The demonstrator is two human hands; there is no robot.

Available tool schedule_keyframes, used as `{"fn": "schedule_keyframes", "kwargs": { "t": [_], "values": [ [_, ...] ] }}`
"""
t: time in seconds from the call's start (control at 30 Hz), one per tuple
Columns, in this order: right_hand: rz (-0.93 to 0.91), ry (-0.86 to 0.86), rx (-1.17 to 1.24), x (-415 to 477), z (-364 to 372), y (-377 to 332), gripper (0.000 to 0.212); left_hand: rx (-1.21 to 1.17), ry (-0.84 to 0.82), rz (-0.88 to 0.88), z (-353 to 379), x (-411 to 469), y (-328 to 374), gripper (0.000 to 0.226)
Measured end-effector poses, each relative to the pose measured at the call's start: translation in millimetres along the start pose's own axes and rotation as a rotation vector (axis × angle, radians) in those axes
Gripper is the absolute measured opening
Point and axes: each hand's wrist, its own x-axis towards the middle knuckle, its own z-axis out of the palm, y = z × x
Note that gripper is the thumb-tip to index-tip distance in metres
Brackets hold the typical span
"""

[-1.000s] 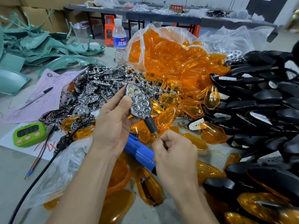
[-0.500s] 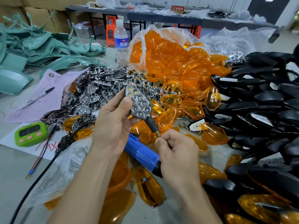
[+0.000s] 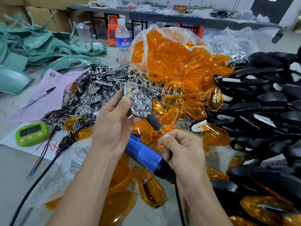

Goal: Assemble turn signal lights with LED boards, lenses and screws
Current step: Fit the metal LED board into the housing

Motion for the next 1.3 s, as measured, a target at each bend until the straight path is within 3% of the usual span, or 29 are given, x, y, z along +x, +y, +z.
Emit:
{"fn": "schedule_keyframes", "kwargs": {
  "t": [0.13, 0.27, 0.33, 0.53, 0.7, 0.87, 1.13, 1.3],
  "values": [
    [-0.061, 0.008, -0.19, 1.8, -0.6, 4.6, 0.028, 0.081, -0.022, 0.025, -1.1, -0.6, 2.3, 0.03],
    [-0.162, 0.113, -0.607, 3.7, -2.4, 8.1, 0.03, 0.116, -0.043, 0.025, 1.6, -2.7, 1.0, 0.034],
    [-0.195, 0.146, -0.685, 4.0, -3.2, 6.5, 0.03, 0.101, -0.021, 0.019, 3.4, -3.3, -0.7, 0.03],
    [-0.152, 0.021, -0.325, 5.2, -6.7, 2.6, 0.025, 0.06, -0.005, -0.028, -0.6, -1.2, 1.2, 0.022],
    [-0.124, -0.013, -0.321, 6.9, -5.6, 4.6, 0.027, 0.131, -0.225, -0.093, -5.3, -1.6, 4.7, 0.047],
    [-0.115, 0.005, -0.321, 6.1, -4.1, 7.9, 0.026, 0.112, -0.234, -0.088, -0.7, -3.1, 2.6, 0.067],
    [-0.077, 0.05, -0.228, 2.2, -1.8, 4.8, 0.026, 0.107, -0.185, -0.037, 0.8, -3.6, 0.5, 0.046],
    [-0.112, 0.147, -0.25, -0.8, 0.2, 4.0, 0.021, 0.088, -0.125, -0.012, 0.1, -2.3, 3.2, 0.055]
  ]
}}
